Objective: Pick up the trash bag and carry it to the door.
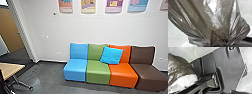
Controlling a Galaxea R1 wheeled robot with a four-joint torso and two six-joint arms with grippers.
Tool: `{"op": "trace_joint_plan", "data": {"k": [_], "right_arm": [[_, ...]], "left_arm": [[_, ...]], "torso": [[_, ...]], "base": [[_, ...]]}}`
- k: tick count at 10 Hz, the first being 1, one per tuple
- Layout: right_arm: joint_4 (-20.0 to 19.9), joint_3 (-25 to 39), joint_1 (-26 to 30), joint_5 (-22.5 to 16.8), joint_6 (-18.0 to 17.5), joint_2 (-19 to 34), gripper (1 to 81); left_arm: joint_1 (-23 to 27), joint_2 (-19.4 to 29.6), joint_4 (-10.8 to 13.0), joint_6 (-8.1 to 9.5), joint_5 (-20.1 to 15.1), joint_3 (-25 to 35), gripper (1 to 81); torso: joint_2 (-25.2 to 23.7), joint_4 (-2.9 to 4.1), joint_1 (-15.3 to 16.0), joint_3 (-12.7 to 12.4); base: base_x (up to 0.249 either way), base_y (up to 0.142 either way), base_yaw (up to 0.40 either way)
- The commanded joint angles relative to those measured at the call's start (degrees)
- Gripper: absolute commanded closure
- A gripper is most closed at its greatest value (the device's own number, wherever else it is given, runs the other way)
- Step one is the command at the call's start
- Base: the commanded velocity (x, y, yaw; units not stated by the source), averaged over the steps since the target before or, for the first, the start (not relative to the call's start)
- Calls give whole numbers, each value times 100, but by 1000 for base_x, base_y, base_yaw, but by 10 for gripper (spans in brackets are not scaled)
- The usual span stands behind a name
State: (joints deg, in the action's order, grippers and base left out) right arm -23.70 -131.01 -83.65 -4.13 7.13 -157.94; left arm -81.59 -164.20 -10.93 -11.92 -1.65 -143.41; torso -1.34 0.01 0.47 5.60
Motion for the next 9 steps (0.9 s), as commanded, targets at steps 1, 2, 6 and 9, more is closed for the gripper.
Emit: {"op": "trace_joint_plan", "data": {"k": [1, 2, 6, 9], "right_arm": [[23, 59, 221, -448, 34, 58, 10], [23, 51, 230, -448, 26, 50, 10], [23, 16, 222, -448, 26, 14, 10], [23, -116, 212, -448, 25, -73, 10]], "left_arm": [[227, -17, 4, -29, -398, -126, 811], [227, -70, 4, -29, -398, -231, 811], [253, -412, 12, -29, -407, -819, 811], [253, -492, 13, -82, -407, -935, 811]], "torso": [[0, 0, 0, 5], [2, 0, -5, 5], [6, 0, -7, -18], [6, 0, -13, -234]], "base": [[0, 0, 0], [0, 0, 0], [0, 0, 0], [0, 0, 0]]}}
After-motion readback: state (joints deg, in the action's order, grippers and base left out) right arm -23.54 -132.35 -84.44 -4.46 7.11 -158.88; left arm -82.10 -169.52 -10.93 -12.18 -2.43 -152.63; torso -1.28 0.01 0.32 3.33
